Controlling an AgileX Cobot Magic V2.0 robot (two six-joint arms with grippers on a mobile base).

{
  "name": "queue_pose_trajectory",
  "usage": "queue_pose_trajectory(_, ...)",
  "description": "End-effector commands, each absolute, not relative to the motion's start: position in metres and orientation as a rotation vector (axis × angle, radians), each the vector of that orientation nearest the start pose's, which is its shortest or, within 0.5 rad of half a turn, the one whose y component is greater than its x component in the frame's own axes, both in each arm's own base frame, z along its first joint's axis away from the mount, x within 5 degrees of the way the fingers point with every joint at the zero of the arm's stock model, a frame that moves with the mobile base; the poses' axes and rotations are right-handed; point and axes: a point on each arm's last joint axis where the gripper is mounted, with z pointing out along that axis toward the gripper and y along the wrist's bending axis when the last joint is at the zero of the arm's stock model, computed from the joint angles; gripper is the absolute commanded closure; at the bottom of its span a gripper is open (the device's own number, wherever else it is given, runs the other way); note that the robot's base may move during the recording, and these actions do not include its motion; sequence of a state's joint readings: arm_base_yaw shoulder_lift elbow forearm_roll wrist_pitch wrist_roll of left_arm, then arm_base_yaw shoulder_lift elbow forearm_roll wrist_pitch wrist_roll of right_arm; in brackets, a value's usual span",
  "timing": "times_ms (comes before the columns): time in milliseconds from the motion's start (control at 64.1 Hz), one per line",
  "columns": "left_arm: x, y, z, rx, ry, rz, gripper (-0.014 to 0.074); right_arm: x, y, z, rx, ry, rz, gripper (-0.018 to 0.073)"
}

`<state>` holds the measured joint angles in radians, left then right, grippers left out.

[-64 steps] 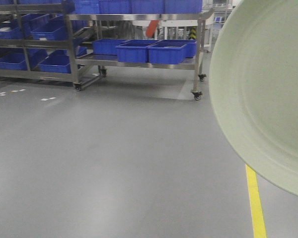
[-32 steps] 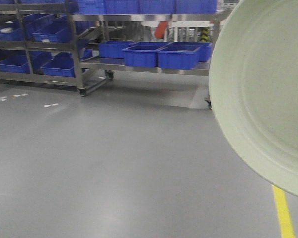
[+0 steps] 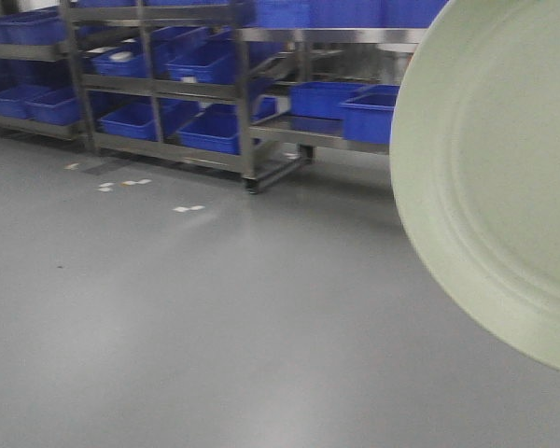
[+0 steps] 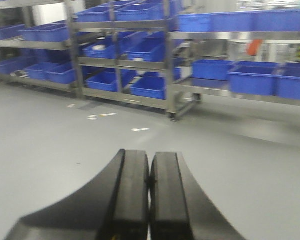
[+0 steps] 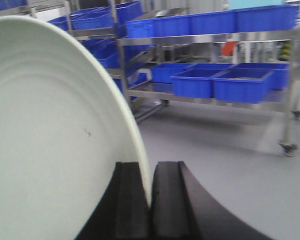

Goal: Place green plate on second shelf with right arm
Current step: 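Keep the plate gripped in the right gripper while driving to the bin shelf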

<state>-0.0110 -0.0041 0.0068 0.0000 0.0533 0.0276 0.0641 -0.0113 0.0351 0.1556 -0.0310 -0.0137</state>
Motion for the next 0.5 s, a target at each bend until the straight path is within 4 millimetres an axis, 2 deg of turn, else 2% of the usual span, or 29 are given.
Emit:
queue_pose_trajectory(0, 0.0566, -0.0009, 0.2010, 0.031, 1.483, 0.008, 0.0466, 0.0525, 0.0010, 0.2241, 0.082, 1.329, 0.164, 0.0501)
queue_pose_trajectory(484, 0.0566, -0.0009, 0.2010, 0.031, 1.483, 0.008, 0.0466, 0.0525, 0.0010, 0.2241, 0.082, 1.329, 0.164, 0.0501)
